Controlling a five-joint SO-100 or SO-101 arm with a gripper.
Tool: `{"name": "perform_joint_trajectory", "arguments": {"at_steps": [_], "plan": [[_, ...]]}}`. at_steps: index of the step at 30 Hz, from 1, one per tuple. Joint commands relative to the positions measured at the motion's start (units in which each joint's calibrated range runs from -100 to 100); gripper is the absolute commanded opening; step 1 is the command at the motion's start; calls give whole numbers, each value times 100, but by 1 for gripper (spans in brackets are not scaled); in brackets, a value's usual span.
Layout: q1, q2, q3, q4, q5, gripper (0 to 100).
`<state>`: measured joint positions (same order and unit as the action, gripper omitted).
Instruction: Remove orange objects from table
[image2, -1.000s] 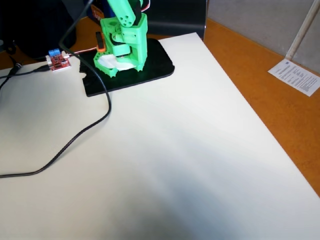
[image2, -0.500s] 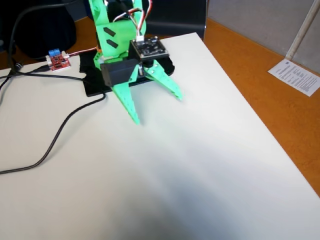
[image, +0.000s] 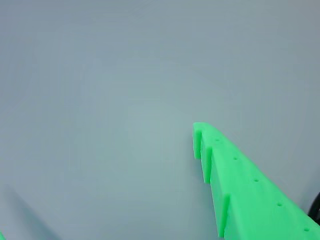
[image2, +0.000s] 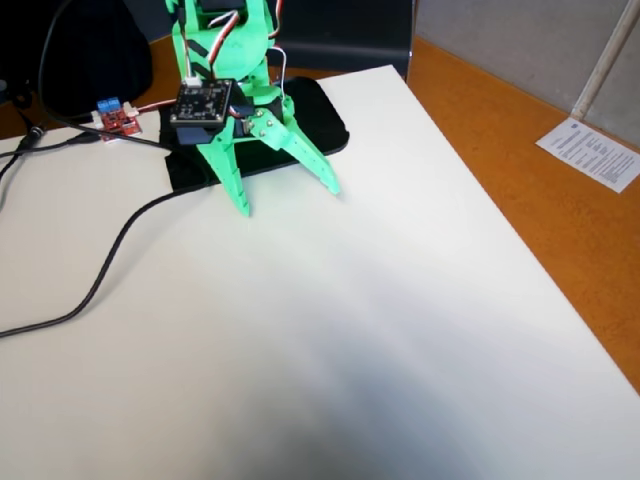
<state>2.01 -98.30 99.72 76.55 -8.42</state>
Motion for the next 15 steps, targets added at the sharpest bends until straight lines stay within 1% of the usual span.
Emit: {"name": "perform_joint_trajectory", "arguments": {"at_steps": [1, 15], "plan": [[150, -19, -11, 26, -59, 46], [-256, -19, -11, 26, -59, 46]]}}
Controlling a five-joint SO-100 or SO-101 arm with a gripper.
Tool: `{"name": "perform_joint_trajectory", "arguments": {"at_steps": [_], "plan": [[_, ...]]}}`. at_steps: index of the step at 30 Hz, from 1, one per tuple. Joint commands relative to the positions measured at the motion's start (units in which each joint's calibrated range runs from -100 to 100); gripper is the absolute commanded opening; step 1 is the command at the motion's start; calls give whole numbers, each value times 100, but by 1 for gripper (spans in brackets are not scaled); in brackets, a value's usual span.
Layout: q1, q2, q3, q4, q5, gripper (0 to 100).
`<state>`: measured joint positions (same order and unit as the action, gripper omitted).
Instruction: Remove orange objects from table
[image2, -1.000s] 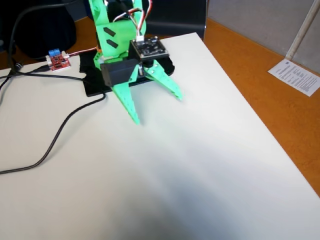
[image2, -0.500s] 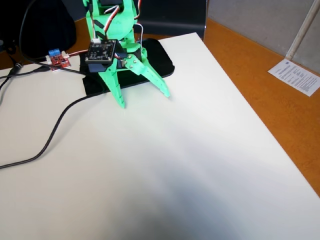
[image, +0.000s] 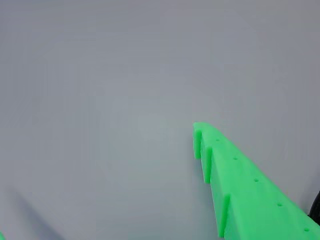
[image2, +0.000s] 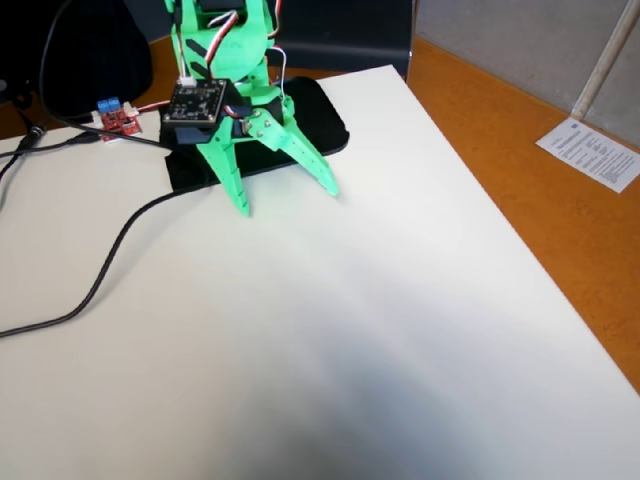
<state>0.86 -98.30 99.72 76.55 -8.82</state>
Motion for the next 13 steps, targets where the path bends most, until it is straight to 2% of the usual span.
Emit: {"name": "perform_joint_trajectory", "arguments": {"at_steps": [1, 13], "plan": [[-179, -19, -11, 26, -20, 46], [-548, -19, -11, 26, -20, 46]]}}
